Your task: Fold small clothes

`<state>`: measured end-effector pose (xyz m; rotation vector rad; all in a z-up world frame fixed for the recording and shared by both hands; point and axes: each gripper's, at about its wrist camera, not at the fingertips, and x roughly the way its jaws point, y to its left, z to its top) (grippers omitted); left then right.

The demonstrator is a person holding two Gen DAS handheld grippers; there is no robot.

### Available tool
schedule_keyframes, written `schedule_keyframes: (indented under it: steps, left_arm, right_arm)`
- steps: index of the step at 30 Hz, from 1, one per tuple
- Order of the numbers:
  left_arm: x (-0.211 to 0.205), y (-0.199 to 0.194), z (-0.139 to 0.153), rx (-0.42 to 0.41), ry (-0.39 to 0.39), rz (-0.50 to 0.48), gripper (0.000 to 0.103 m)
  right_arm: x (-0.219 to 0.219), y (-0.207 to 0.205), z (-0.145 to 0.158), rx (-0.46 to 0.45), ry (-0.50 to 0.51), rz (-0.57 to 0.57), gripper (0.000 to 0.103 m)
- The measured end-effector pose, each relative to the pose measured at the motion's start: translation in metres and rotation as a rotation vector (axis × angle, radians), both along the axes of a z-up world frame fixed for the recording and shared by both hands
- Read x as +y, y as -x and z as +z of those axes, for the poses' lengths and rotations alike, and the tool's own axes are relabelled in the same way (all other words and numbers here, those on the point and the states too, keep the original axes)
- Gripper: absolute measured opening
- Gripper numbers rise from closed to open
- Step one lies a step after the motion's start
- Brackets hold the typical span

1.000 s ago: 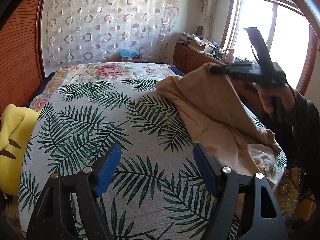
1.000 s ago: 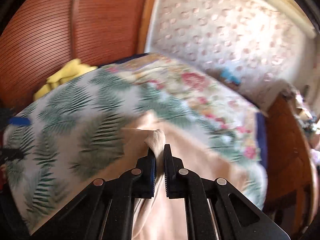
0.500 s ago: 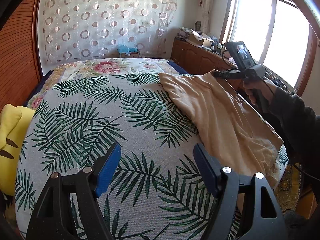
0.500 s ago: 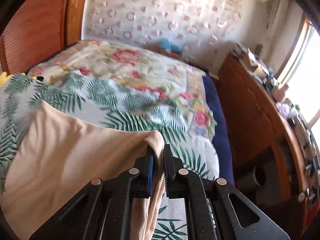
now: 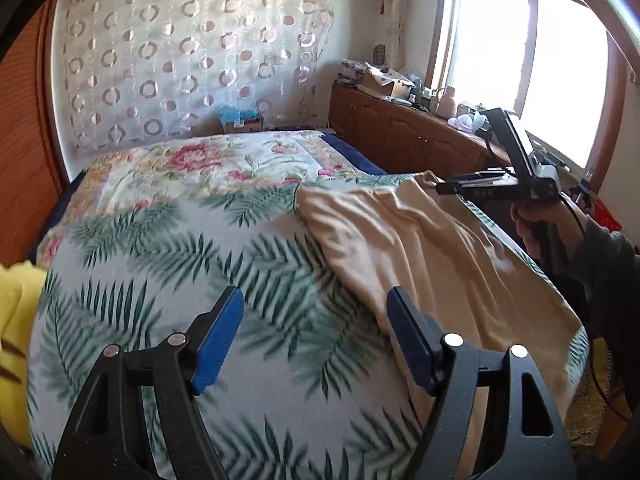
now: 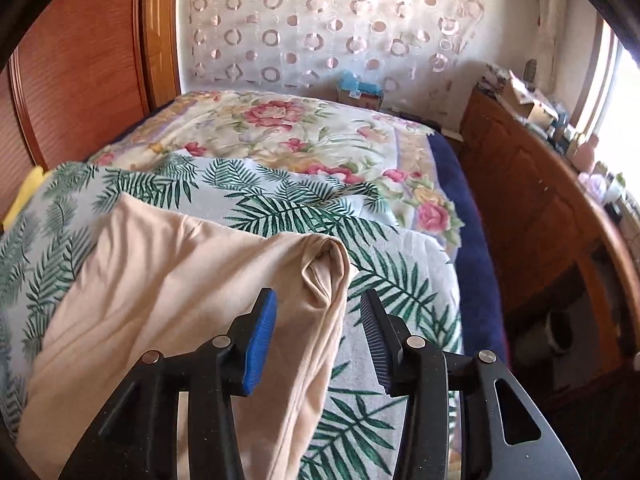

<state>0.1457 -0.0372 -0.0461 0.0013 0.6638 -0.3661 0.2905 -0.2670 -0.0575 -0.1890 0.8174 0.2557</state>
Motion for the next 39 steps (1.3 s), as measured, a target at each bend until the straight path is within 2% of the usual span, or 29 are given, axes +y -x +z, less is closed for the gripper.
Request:
schedule_keyframes:
  steps: [2,4,6,10,12,13,14,15,16,18,20,24,27,33,34,35,37,39]
  left_arm:
    - [-0.010,-0.024,0.003,-0.007,0.001,-0.027,0.069]
    - [-0.020,-0.047,0.001,0.004,-0.014,-0.030,0.068]
    - [-0.029,-0.070,-0.004,0.021,-0.022,-0.031,0.058]
    - [-0.044,-0.108,-0.019,0.084,-0.025,-0.039,0.051]
    - [-0.050,-0.124,-0.026,0.112,-0.028,-0.042,0.051]
    - [-0.052,-0.130,-0.029,0.122,-0.032,-0.038,0.051]
    - [-0.054,-0.135,-0.033,0.135,-0.030,-0.034,0.050]
    - [-0.056,-0.139,-0.035,0.147,-0.030,-0.033,0.049]
    - [-0.058,-0.143,-0.037,0.154,-0.034,-0.033,0.046]
    - [-0.059,-0.146,-0.040,0.164,-0.036,-0.036,0.033]
    - [-0.059,-0.147,-0.041,0.166,-0.037,-0.045,0.005]
    - [-0.048,-0.146,-0.032,0.118,-0.031,-0.009,0.005]
    - [-0.038,-0.149,-0.022,0.111,0.008,0.004,0.005]
    - [-0.051,-0.131,-0.010,0.068,-0.086,-0.030,0.008]
    - [-0.051,-0.127,-0.007,0.067,-0.082,-0.043,0.019]
    - [-0.052,-0.120,-0.005,0.062,-0.076,-0.055,0.035]
    - [-0.053,-0.103,0.001,0.042,-0.069,-0.083,0.049]
    - [-0.054,-0.084,0.003,0.039,-0.073,-0.111,0.063]
  right_arm:
    - [-0.002,-0.006,-0.003,0.003,-0.013,-0.002,0.045]
    - [-0.005,-0.008,-0.005,0.001,-0.021,-0.009,0.045]
    - [-0.008,-0.012,-0.007,0.002,-0.029,-0.014,0.045]
    - [-0.011,-0.012,-0.010,0.010,-0.015,-0.023,0.045]
    - [-0.014,-0.014,-0.010,0.010,-0.019,-0.023,0.044]
    - [-0.015,-0.015,-0.011,0.009,-0.020,-0.022,0.031]
    - [-0.017,-0.016,-0.012,0.014,-0.015,-0.019,0.023]
    - [-0.019,-0.016,-0.013,0.019,-0.015,-0.017,0.010]
    - [-0.022,-0.015,-0.012,0.017,-0.023,-0.013,0.008]
    - [-0.026,-0.010,-0.008,-0.006,-0.040,-0.003,0.005]
    - [-0.030,-0.006,-0.006,-0.023,-0.048,-0.011,0.005]
    - [-0.030,0.002,-0.006,-0.056,-0.031,-0.022,0.004]
    - [-0.028,0.004,-0.005,-0.064,-0.036,-0.038,0.004]
    - [-0.018,0.013,-0.002,-0.042,-0.018,-0.027,0.004]
    - [-0.017,0.017,0.000,-0.043,-0.009,-0.025,0.008]
    - [-0.017,0.024,0.002,-0.048,-0.008,-0.019,0.012]
    - [-0.019,0.039,0.006,-0.054,-0.006,-0.005,0.034]
    - [-0.021,0.060,0.010,-0.064,0.000,0.014,0.037]
